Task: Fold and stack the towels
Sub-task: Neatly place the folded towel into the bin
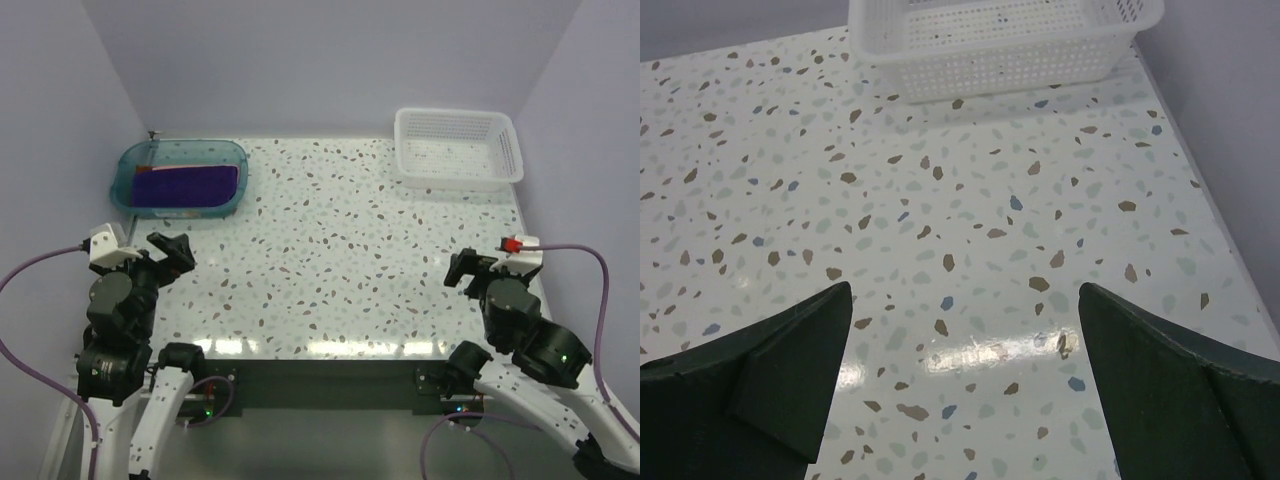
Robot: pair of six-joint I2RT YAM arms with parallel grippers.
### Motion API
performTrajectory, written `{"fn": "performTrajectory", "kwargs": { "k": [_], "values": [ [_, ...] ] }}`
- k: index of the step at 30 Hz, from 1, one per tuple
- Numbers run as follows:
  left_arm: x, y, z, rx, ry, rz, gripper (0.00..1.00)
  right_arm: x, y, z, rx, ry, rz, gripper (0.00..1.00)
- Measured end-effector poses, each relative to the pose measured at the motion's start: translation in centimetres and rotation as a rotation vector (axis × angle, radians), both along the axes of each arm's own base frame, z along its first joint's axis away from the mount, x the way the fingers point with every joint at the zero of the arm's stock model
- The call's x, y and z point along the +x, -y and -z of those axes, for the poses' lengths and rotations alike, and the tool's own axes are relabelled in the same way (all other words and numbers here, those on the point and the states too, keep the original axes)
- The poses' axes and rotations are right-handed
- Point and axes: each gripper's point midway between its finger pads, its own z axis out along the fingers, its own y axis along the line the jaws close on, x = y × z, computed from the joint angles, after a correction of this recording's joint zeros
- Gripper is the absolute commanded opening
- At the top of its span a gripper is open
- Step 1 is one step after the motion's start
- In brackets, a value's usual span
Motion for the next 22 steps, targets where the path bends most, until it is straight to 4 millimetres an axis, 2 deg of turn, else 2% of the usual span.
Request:
{"fn": "performTrajectory", "kwargs": {
  "k": [22],
  "values": [
    [0.7, 0.2, 1.6, 0.014, -0.081, 0.003, 1.00, -0.4, 0.5, -0.1, 0.020, 0.024, 0.002, 0.99]
  ]
}}
